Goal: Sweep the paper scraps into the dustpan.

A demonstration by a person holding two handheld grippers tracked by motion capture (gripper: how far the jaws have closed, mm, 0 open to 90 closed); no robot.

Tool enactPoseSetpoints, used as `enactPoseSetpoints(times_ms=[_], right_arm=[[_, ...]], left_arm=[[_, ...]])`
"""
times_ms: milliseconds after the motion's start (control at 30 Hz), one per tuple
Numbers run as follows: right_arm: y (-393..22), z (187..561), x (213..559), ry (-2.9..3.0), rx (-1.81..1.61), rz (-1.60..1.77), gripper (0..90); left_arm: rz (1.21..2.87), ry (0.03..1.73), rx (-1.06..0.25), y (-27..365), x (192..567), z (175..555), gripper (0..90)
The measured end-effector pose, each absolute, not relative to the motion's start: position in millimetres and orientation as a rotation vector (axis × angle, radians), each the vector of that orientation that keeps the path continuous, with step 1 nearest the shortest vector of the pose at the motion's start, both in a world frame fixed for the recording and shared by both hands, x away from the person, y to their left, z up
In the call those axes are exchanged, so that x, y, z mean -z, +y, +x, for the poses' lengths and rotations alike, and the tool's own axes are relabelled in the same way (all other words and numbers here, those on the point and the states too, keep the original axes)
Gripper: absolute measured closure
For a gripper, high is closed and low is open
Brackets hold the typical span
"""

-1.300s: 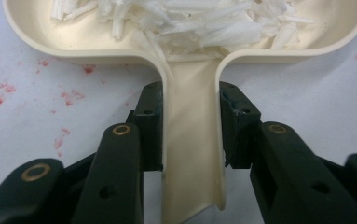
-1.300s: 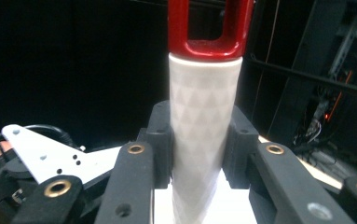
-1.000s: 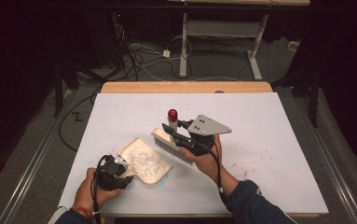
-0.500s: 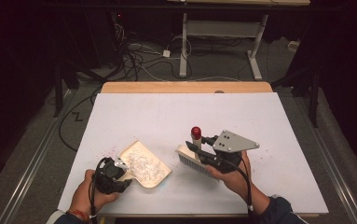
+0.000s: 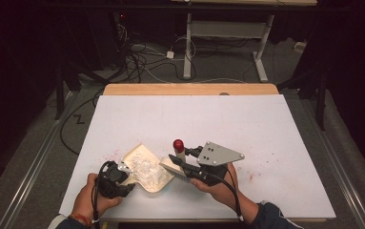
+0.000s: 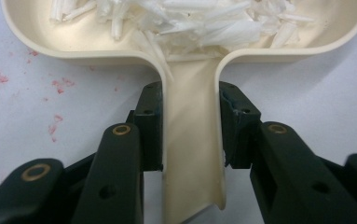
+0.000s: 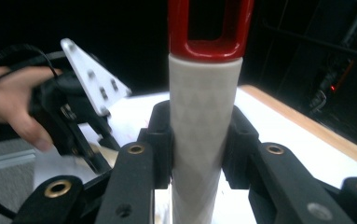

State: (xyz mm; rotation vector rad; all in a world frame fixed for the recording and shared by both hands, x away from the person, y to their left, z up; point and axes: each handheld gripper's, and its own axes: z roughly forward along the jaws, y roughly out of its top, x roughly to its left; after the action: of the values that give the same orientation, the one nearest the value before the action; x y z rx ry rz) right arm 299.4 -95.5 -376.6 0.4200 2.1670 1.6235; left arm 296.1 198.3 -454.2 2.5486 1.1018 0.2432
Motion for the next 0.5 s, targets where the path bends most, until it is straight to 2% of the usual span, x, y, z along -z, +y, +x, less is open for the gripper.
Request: enactPoseSetpoints(times_ms=[500], right_arm=[[-130, 297, 360, 2.127, -1.661, 0.459, 70.3]], left_arm=[[2.552, 1.099, -0.237, 199, 455, 297, 63.4]])
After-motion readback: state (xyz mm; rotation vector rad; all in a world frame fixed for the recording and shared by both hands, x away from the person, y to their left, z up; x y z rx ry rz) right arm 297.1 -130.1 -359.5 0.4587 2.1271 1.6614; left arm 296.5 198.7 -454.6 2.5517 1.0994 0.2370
